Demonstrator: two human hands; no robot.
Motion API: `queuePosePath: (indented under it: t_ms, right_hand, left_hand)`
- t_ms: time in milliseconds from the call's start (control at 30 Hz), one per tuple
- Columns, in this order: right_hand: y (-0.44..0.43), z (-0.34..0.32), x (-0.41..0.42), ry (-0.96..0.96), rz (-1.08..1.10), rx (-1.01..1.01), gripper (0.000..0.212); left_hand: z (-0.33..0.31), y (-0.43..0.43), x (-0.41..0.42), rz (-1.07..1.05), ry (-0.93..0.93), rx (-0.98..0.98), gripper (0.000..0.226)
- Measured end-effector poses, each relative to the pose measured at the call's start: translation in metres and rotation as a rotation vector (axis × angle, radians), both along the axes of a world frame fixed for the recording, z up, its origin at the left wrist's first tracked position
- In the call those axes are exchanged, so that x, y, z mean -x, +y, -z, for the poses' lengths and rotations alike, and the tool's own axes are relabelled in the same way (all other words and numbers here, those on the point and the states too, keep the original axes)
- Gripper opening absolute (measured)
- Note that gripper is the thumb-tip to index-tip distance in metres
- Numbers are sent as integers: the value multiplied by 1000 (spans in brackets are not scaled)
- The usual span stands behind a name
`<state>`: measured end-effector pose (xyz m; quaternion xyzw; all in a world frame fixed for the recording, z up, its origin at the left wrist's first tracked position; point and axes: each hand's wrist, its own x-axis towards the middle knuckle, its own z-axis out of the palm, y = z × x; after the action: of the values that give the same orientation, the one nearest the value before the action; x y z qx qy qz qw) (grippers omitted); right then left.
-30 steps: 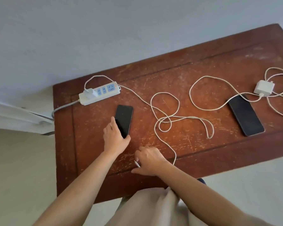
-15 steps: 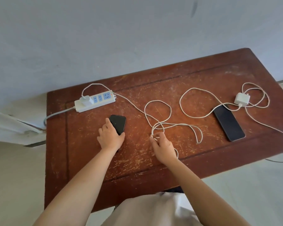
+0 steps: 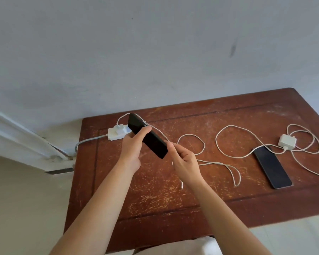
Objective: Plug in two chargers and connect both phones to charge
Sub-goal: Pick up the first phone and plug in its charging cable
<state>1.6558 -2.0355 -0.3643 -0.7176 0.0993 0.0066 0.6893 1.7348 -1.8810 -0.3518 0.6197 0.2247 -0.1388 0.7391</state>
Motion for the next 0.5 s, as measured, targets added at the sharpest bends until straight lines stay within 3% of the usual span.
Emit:
queuePosePath:
  t_ms: [233,333,500]
  right_hand:
    - [-9,-22,1,-171,200,46,28]
    - [-19,-22,0,-36,251,-186,36]
    - [-24,-30,3,21,180,-405,31]
  left_hand:
    - [-33,-15,10,44,-125,163,50]
    - [-39,-19,10,100,-167,363,44]
    - [-32,-23,9,89,-87,731,79]
